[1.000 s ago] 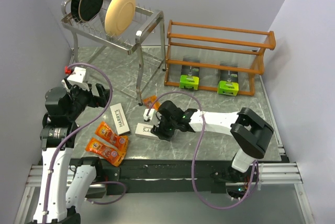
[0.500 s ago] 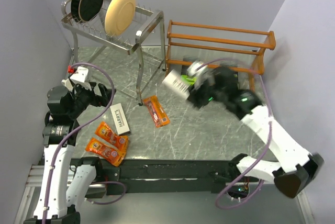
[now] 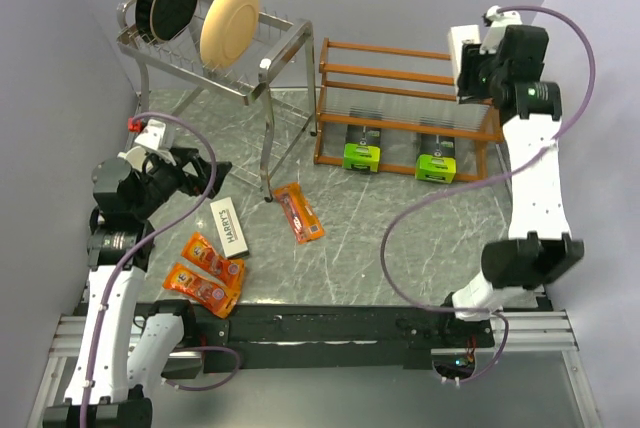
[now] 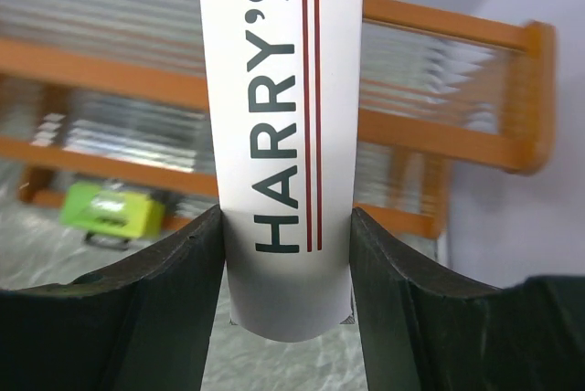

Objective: Place and organize the shaving razors onto the shelf

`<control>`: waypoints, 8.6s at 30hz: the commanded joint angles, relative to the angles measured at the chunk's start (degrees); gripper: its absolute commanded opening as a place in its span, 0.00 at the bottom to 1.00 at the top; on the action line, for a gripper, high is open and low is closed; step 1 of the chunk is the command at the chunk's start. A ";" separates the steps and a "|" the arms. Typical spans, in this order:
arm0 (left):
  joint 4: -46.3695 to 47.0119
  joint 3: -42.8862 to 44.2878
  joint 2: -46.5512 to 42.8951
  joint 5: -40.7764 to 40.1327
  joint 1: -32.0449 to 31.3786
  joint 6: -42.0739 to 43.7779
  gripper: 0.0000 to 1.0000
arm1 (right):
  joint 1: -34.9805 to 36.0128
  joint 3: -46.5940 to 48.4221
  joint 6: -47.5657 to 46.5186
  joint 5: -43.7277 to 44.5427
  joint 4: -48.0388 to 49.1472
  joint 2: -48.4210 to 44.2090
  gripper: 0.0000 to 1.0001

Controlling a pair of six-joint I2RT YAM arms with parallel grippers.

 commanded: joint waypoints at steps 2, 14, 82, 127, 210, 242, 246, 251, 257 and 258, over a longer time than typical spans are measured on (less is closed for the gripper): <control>1.66 -0.27 0.30 1.46 -0.02 -1.34 1.00 | -2.59 8.69 1.90 3.16 -0.49 4.74 0.60; -1.86 1.48 2.40 1.81 -0.02 0.06 1.00 | -5.15 16.71 2.96 5.36 1.44 15.47 0.64; -19.09 13.53 -9.81 -41.26 14.57 -10.66 0.99 | 70.18 4.05 34.69 13.35 9.61 42.45 0.98; -8.98 8.69 -1.82 -34.14 13.95 -18.13 0.99 | 61.39 -22.76 11.22 4.62 8.74 -18.52 0.43; -24.98 2.81 24.99 -47.24 27.66 -8.72 0.99 | 13.05 -10.89 11.84 -6.85 10.32 -15.72 1.00; -21.90 5.26 50.22 -43.98 30.04 -11.63 0.53 | 18.15 -20.82 5.41 -2.38 13.04 -21.87 1.00; -22.86 4.48 46.64 -41.88 28.72 -10.92 0.43 | 18.15 -21.87 5.68 -2.47 13.39 -22.32 1.00; -25.84 5.43 34.09 -36.88 21.61 -7.67 0.40 | 18.23 -22.49 5.51 -1.77 12.95 -23.19 1.00; -30.77 7.37 23.08 -30.98 4.13 -9.86 0.41 | 18.15 -25.39 6.73 3.41 12.43 -24.78 1.00; -30.86 7.37 21.84 -30.10 1.76 -10.65 0.40 | 17.88 -26.52 7.08 5.86 12.16 -25.04 1.00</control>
